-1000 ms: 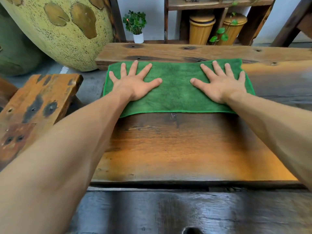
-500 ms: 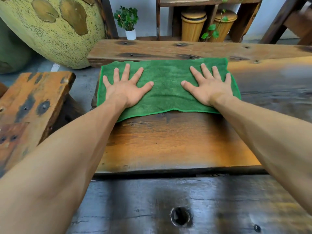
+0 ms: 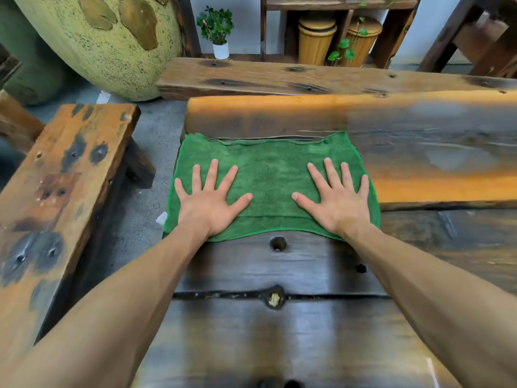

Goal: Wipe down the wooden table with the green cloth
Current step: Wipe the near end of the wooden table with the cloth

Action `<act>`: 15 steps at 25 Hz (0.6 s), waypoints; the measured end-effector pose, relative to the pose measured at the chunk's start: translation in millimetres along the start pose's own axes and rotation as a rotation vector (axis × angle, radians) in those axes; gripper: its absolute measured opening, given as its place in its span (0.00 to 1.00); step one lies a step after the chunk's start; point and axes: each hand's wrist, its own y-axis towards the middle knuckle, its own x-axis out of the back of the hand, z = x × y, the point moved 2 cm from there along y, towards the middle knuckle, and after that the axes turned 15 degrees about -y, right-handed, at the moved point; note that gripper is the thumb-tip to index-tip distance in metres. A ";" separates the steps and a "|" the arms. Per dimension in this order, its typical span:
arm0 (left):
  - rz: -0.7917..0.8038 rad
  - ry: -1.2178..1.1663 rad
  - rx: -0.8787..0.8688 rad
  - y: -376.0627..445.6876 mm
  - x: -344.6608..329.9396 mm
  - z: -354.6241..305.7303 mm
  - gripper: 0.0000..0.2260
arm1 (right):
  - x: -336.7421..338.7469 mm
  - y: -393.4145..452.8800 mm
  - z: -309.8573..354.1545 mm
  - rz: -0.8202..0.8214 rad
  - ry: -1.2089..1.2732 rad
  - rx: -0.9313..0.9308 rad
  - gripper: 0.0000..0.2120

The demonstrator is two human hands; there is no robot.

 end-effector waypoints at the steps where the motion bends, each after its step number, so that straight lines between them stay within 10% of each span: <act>1: 0.000 0.003 0.008 -17.9 -4.2 0.9 0.36 | -2.3 -13.5 0.4 0.001 -0.005 0.007 0.42; 15: 0.002 0.045 0.045 -254.8 -69.7 15.7 0.37 | -46.3 -239.6 10.7 -0.004 -0.021 0.071 0.42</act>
